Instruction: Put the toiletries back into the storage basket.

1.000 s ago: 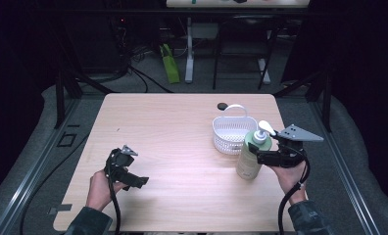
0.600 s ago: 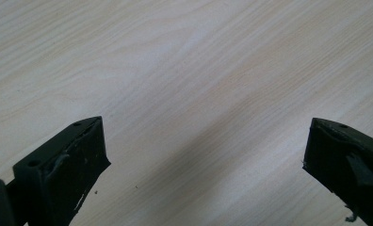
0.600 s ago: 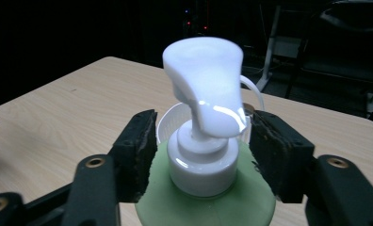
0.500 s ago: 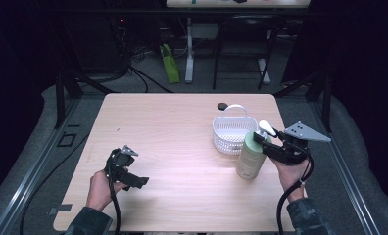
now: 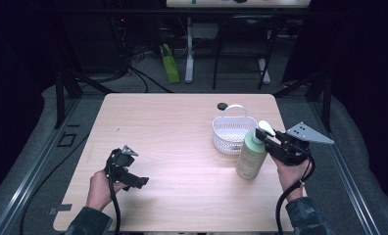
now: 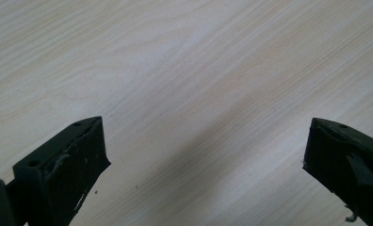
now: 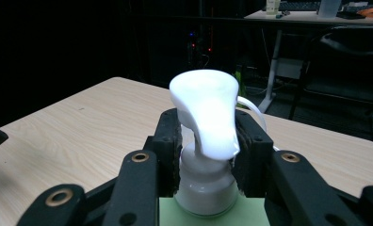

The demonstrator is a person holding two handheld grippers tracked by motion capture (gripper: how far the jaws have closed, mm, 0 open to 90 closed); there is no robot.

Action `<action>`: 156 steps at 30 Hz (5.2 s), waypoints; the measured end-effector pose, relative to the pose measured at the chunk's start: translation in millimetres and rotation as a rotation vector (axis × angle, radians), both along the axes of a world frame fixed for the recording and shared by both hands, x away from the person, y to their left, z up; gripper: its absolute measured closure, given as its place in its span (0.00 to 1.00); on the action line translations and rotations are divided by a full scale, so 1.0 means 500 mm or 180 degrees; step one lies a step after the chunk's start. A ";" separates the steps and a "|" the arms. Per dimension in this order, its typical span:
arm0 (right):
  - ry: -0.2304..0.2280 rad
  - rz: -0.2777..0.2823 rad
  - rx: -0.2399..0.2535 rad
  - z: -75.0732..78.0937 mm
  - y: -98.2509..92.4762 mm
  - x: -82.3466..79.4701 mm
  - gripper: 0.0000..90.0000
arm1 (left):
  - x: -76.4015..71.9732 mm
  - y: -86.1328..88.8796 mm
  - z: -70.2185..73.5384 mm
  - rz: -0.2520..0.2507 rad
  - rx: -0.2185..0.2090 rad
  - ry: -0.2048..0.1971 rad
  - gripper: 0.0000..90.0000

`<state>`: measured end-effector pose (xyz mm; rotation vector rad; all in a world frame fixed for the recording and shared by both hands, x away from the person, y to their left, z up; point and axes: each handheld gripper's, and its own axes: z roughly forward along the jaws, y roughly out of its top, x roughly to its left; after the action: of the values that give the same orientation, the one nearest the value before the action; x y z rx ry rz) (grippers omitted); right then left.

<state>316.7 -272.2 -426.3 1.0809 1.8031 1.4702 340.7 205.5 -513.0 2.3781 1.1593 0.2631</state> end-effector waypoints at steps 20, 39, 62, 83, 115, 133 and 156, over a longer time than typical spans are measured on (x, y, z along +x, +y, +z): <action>-0.0046 -0.0044 0.0101 0.002 0.003 0.000 0.74 | 0.000 0.001 0.001 0.0017 0.0018 -0.0007 0.00; -0.0091 -0.0051 0.0126 0.001 0.005 0.002 0.75 | -0.001 0.001 0.002 0.0016 0.0015 -0.0014 0.00; -0.0131 0.0038 0.0084 0.010 0.013 -0.003 0.75 | -0.001 0.001 0.001 0.0027 -0.0004 -0.0013 0.00; -0.0108 0.0129 0.0014 0.027 0.018 -0.003 0.75 | 0.000 0.004 -0.001 0.0039 -0.0016 -0.0018 0.00; -0.0194 0.0164 -0.0051 0.056 0.016 0.001 0.75 | 0.000 0.004 -0.002 0.0038 -0.0015 -0.0011 0.00; -0.0270 0.0191 -0.0036 0.094 0.016 0.000 0.75 | 0.000 0.004 -0.002 0.0046 -0.0005 -0.0016 0.00; -0.0413 0.0239 -0.0033 0.158 0.012 0.002 0.75 | 0.000 0.005 -0.002 0.0056 -0.0011 -0.0014 0.00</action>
<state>317.6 -266.0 -347.4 0.8999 1.7750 1.5366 340.7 208.2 -513.8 2.3641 1.1783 0.2721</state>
